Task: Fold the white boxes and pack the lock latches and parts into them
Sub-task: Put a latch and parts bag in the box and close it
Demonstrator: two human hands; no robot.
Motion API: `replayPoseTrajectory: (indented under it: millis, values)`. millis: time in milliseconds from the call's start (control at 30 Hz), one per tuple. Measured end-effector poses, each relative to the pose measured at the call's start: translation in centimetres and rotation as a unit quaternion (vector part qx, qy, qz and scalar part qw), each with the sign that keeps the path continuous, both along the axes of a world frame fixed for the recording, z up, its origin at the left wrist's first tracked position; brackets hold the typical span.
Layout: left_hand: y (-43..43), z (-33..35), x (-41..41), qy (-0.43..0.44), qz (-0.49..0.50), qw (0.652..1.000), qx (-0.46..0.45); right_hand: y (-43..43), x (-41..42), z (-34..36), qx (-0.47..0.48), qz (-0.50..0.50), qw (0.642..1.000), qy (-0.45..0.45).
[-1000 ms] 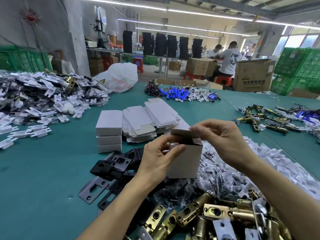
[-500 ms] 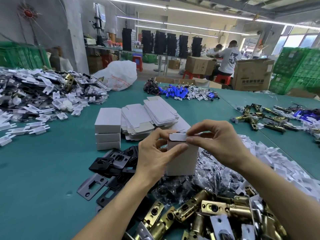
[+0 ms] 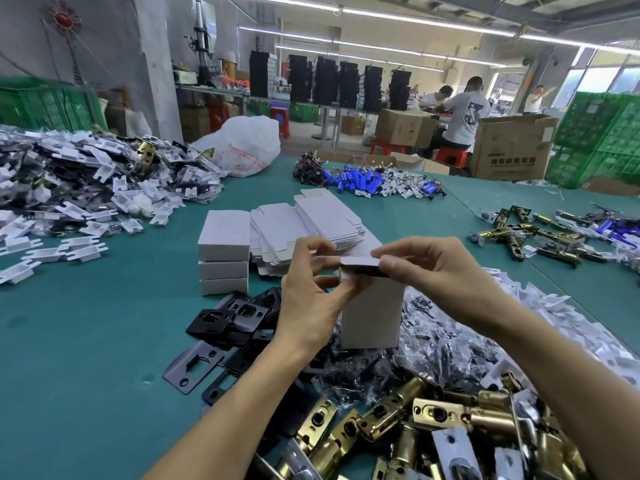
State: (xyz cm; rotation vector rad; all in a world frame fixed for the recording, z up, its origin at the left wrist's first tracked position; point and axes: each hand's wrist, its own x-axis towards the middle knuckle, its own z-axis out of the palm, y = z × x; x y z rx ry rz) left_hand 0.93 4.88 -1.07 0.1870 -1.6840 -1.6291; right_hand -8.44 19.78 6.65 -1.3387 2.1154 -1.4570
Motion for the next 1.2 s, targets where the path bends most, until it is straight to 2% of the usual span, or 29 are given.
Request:
replayPoseTrajectory:
  millis: [133, 267, 367, 467, 567, 667, 767, 967, 1200]
  values:
    - [0.23, 0.27, 0.07, 0.008, -0.012, 0.999, -0.042, 0.85, -0.4, -0.52, 0.01, -0.002, 0.999, 0.037]
    - [0.1, 0.18, 0.26, -0.011, -0.02, 0.999, -0.032, 0.91, -0.38, -0.84, 0.03, -0.004, 0.997, 0.071]
    - [0.11, 0.15, 0.26, -0.01, -0.026, 0.999, -0.02, 1.23, -0.48, -0.82, 0.028, -0.004, 0.999, 0.046]
    - [0.18, 0.02, 0.1, -0.018, -0.027, 0.999, -0.017, 1.31, -0.62, -0.8, 0.032, -0.006, 0.997, 0.071]
    - [0.11, 0.3, 0.2, -0.021, -0.043, 0.999, -0.015, 1.02, -0.53, -0.72, 0.015, -0.018, 0.995, 0.101]
    - [-0.02, 0.33, 0.21, -0.019, -0.054, 0.998, -0.021, 0.72, -0.58, -0.45, -0.014, -0.01, 0.997, 0.072]
    - [0.16, 0.24, 0.19, -0.02, -0.063, 0.998, -0.011, 0.54, -0.94, -0.7, -0.019, -0.026, 0.994, 0.108]
    - [0.84, 0.63, 0.22, 0.031, -0.059, 0.998, -0.008, 0.66, -0.53, -0.9, -0.022, -0.035, 0.993, 0.114]
    - [0.15, -0.08, 0.3, 0.044, -0.076, 0.996, -0.027, 1.29, -0.49, -1.09, 0.008, -0.033, 0.992, 0.122]
